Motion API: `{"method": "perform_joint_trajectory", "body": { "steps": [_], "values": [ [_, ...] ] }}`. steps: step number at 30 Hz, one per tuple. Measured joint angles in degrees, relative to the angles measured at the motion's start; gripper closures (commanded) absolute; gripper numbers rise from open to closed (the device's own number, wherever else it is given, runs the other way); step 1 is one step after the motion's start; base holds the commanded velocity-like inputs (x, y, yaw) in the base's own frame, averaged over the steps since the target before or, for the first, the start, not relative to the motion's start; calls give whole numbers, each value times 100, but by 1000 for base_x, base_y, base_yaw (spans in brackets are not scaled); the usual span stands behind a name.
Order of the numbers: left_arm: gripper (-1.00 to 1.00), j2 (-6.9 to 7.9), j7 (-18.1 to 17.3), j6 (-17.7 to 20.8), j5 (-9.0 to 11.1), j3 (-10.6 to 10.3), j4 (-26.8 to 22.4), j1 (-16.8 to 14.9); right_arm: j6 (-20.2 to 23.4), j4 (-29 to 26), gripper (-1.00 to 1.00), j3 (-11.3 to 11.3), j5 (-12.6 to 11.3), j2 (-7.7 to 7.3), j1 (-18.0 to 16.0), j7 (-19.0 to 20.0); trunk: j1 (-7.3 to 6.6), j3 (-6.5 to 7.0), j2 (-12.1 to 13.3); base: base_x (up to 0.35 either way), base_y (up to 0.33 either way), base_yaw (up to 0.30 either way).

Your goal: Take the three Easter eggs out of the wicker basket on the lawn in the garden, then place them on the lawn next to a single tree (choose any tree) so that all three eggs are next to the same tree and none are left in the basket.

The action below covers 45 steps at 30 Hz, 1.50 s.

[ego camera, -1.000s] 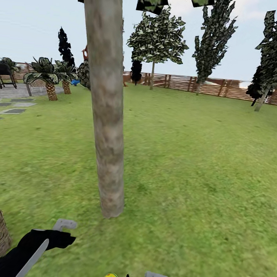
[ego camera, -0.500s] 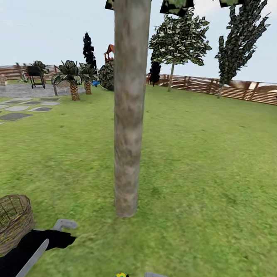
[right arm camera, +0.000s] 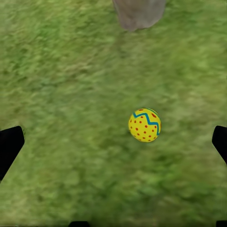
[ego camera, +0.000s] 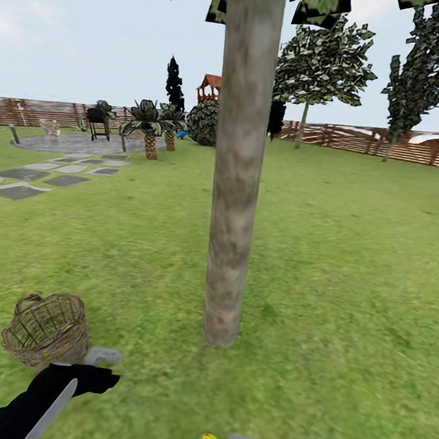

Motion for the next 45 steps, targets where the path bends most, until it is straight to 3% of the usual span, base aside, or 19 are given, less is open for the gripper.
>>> {"method": "perform_joint_trajectory", "body": {
  "steps": [45],
  "values": [
    [-100, -6, 1, 5, -1, 1, 6, -1, 0, 11, -100, 10, 15, 0, -2, 0, -989, 811, 1808, -4, 0, 283]
  ]
}}
